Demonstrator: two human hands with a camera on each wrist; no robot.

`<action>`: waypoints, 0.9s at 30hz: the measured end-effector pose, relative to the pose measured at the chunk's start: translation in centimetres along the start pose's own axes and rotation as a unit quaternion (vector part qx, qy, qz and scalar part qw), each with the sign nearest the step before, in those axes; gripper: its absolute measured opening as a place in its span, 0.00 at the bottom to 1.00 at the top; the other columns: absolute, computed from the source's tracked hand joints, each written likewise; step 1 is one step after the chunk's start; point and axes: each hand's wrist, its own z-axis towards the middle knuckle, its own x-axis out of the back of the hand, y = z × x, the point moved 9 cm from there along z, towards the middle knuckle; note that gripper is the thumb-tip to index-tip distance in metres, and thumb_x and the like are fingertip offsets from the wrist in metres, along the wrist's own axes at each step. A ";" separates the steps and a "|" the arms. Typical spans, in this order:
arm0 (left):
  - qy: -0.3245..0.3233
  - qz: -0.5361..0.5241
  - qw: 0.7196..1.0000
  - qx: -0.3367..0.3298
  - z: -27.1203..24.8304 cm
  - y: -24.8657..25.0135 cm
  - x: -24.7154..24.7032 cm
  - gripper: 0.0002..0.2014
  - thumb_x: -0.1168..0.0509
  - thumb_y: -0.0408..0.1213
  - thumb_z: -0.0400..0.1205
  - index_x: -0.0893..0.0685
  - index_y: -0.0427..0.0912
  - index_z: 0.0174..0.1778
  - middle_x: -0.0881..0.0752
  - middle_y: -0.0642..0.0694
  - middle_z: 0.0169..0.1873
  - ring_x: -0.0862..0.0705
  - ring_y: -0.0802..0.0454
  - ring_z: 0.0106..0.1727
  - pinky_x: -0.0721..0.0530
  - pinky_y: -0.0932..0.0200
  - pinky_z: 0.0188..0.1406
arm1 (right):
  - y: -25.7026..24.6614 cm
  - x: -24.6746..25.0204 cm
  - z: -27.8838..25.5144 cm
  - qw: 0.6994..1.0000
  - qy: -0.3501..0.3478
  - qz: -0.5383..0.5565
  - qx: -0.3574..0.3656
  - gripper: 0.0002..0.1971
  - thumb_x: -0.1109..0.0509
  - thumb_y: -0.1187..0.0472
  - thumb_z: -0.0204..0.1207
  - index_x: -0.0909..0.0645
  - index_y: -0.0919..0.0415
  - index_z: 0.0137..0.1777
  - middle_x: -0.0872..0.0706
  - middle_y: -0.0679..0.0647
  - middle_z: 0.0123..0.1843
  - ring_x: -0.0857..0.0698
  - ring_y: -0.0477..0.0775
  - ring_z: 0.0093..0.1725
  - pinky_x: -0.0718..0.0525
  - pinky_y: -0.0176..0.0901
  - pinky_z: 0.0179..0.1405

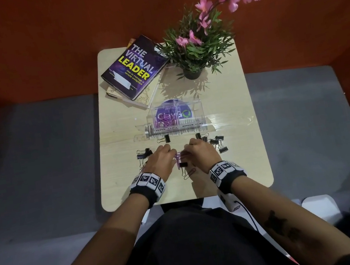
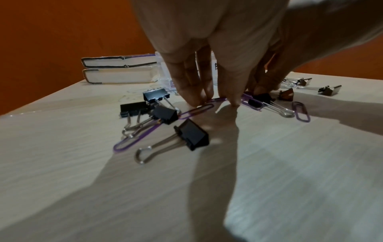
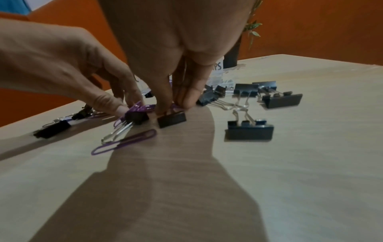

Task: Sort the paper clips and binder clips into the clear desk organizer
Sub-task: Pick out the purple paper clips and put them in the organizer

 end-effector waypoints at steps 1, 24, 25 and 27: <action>-0.002 0.001 1.000 0.006 0.2 0.1 0.1 0.06 0.34 0.33 0.80 0.17 0.36 0.51 0.18 0.39 0.49 0.20 0.40 0.53 0.16 0.44 0.41 | -0.1 0.2 0.1 1.000 -0.002 0.002 -0.001 0.07 0.25 0.62 0.71 0.15 0.67 0.42 0.16 0.61 0.40 0.15 0.64 0.39 0.29 0.44 0.30; -0.005 -0.079 0.981 0.175 0.8 -2.2 0.7 0.05 0.36 0.28 0.77 0.16 0.33 0.46 0.13 0.35 0.43 0.16 0.35 0.45 0.19 0.49 0.39 | 0.2 0.3 2.4 0.997 -0.050 -0.050 -0.031 0.10 0.32 0.62 0.76 0.14 0.60 0.54 0.15 0.60 0.47 0.14 0.65 0.47 0.17 0.51 0.41; -0.006 -0.106 0.974 0.199 0.7 -2.7 0.8 0.05 0.35 0.30 0.76 0.15 0.35 0.45 0.12 0.36 0.43 0.15 0.36 0.45 0.18 0.50 0.39 | 0.4 0.3 2.5 0.997 -0.057 -0.044 -0.034 0.11 0.33 0.63 0.76 0.14 0.59 0.55 0.15 0.61 0.47 0.15 0.65 0.47 0.18 0.50 0.40; -0.009 -0.163 0.959 0.233 0.4 -3.3 1.0 0.04 0.32 0.31 0.74 0.13 0.38 0.42 0.11 0.38 0.41 0.14 0.38 0.43 0.17 0.54 0.37 | 1.0 0.4 2.4 0.997 -0.059 -0.016 -0.051 0.11 0.35 0.63 0.76 0.13 0.59 0.52 0.14 0.62 0.45 0.15 0.65 0.46 0.23 0.46 0.36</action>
